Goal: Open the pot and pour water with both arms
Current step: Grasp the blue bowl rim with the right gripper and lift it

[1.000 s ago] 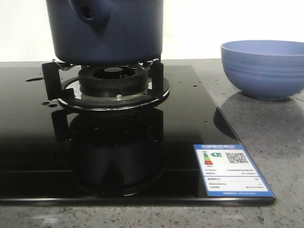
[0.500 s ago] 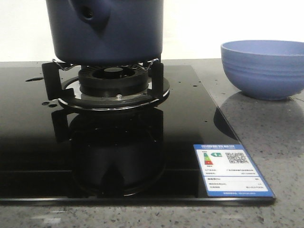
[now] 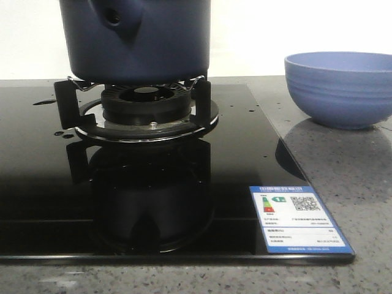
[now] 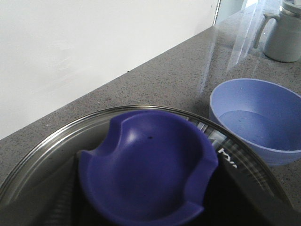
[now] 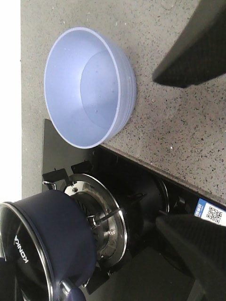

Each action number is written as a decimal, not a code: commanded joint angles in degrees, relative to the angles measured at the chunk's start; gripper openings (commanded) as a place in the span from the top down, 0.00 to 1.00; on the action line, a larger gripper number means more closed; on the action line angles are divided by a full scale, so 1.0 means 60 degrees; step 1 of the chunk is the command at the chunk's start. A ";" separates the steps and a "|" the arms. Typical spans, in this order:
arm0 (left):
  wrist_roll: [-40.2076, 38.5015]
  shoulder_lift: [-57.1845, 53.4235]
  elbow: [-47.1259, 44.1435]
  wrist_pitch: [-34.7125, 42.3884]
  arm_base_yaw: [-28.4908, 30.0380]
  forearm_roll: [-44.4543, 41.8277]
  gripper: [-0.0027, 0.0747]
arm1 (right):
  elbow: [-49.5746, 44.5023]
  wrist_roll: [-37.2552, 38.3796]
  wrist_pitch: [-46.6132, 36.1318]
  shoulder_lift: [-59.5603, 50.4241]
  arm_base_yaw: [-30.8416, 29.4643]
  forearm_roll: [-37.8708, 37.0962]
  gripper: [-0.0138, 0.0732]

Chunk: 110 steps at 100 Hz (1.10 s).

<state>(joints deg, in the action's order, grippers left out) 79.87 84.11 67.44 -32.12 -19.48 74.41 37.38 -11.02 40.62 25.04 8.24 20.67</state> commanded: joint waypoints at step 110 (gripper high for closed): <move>-0.0027 -0.1233 0.1244 0.0041 0.0430 0.0284 0.51 | 0.0443 -0.0091 -0.0395 0.0743 0.0018 -0.0147 0.25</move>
<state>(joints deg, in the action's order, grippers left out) 79.87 80.16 72.50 -33.44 -18.84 73.19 37.47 -11.02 40.97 26.75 8.24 20.16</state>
